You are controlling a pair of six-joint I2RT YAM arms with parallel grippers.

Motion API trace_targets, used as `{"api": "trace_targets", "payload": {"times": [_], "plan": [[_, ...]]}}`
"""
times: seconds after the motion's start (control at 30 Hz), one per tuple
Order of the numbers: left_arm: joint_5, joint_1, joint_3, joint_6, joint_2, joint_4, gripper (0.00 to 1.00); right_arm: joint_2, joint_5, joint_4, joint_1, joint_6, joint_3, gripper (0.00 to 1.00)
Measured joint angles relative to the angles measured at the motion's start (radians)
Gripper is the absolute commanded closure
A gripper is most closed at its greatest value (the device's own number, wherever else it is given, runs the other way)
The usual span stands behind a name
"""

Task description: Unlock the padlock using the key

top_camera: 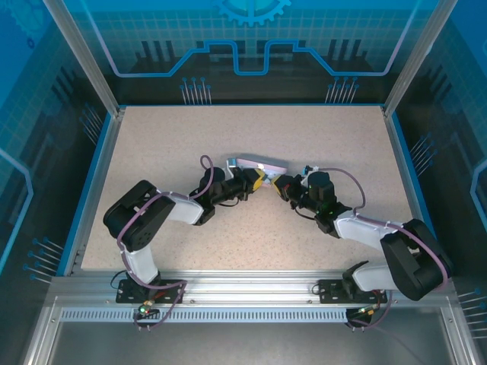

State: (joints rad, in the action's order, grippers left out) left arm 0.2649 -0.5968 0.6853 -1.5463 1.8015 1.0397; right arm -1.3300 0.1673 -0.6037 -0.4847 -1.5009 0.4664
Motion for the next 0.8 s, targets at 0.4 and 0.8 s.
{"api": "trace_targets", "payload": {"times": [0.4, 0.8], "plan": [[0.000, 0.000, 0.000, 0.000, 0.000, 0.002, 1.00, 0.000, 0.001, -0.003, 0.000, 0.000, 0.000, 1.00], [-0.003, 0.000, 0.000, 0.000, 0.000, 0.003, 1.00, -0.013, -0.001, -0.021, -0.006, 0.000, -0.004, 1.00]]}}
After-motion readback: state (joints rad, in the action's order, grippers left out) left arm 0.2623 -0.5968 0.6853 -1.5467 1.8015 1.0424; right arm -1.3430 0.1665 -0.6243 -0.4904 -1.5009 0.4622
